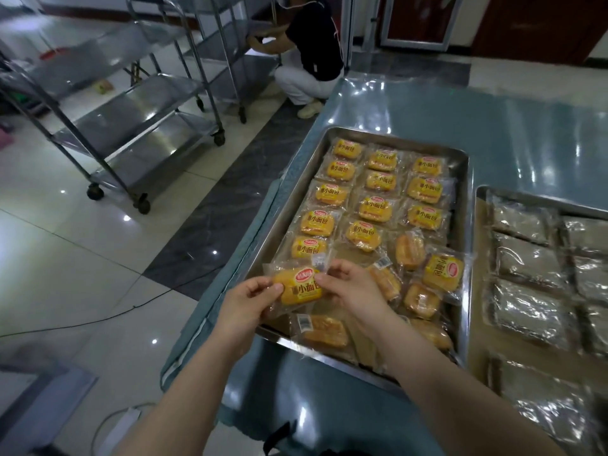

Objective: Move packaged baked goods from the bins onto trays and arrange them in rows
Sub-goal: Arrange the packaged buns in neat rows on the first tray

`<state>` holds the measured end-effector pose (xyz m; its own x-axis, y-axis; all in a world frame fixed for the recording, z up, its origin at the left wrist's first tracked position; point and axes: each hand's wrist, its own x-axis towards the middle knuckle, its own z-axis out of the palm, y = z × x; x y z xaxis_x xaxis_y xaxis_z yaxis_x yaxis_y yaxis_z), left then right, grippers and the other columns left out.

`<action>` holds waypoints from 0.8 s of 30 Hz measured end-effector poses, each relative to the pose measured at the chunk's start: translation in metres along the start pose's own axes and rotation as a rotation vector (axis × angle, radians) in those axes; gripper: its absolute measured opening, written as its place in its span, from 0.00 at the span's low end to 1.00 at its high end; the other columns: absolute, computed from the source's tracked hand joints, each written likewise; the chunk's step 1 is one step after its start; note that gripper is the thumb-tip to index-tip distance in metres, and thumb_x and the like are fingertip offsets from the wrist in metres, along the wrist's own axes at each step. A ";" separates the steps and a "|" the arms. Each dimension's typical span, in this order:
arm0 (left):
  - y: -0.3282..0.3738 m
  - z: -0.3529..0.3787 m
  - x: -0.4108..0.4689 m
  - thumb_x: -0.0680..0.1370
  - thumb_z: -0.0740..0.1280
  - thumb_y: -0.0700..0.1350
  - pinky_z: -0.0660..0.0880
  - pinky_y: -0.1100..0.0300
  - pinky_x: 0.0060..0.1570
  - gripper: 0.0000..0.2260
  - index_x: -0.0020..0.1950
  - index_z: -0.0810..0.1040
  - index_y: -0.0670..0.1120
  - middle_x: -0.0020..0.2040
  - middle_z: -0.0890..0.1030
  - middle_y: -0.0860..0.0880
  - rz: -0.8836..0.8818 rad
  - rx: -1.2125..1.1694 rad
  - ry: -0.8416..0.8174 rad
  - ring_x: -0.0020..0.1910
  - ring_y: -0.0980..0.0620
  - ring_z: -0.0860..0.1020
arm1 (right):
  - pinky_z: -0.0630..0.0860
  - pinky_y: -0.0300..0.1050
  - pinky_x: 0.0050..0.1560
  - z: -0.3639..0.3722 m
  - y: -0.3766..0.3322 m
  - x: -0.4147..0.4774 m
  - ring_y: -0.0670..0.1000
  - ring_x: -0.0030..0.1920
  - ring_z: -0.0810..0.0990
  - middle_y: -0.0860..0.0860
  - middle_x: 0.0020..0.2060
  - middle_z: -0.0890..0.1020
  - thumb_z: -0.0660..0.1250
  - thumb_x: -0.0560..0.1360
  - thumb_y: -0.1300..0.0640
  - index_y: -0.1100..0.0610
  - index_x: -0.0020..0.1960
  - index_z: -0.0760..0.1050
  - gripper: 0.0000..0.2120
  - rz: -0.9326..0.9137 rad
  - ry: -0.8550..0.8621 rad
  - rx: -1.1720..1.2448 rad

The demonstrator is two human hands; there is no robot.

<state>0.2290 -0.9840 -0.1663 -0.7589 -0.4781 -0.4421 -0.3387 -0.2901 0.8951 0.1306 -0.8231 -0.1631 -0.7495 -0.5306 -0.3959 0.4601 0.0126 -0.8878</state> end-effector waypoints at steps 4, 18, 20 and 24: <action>0.004 -0.010 0.003 0.73 0.69 0.43 0.76 0.65 0.34 0.09 0.52 0.82 0.45 0.41 0.84 0.46 -0.003 0.003 -0.005 0.37 0.53 0.81 | 0.77 0.36 0.38 0.003 -0.005 0.002 0.47 0.40 0.84 0.52 0.41 0.84 0.73 0.69 0.67 0.57 0.41 0.78 0.07 -0.002 0.028 -0.028; 0.018 0.004 0.001 0.79 0.63 0.42 0.76 0.68 0.31 0.09 0.47 0.82 0.49 0.40 0.83 0.51 0.241 0.228 0.264 0.37 0.57 0.82 | 0.77 0.36 0.41 0.004 -0.007 0.000 0.44 0.33 0.82 0.45 0.32 0.84 0.70 0.73 0.57 0.45 0.41 0.81 0.07 -0.184 0.095 -0.414; 0.018 0.005 0.000 0.80 0.62 0.42 0.75 0.69 0.29 0.08 0.48 0.82 0.49 0.40 0.82 0.51 0.277 0.285 0.283 0.36 0.59 0.81 | 0.76 0.36 0.41 0.003 -0.010 0.001 0.41 0.32 0.81 0.42 0.31 0.83 0.70 0.73 0.57 0.42 0.40 0.80 0.09 -0.216 0.102 -0.511; 0.020 0.001 -0.001 0.80 0.62 0.43 0.71 0.74 0.28 0.09 0.46 0.81 0.53 0.39 0.81 0.55 0.325 0.382 0.334 0.35 0.65 0.78 | 0.75 0.30 0.38 0.006 -0.013 0.002 0.37 0.33 0.79 0.37 0.31 0.81 0.71 0.74 0.56 0.38 0.38 0.77 0.13 -0.292 0.090 -0.719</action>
<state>0.2222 -0.9881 -0.1481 -0.6619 -0.7451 -0.0813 -0.3414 0.2031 0.9177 0.1259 -0.8297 -0.1510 -0.8426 -0.5266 -0.1130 -0.1600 0.4452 -0.8810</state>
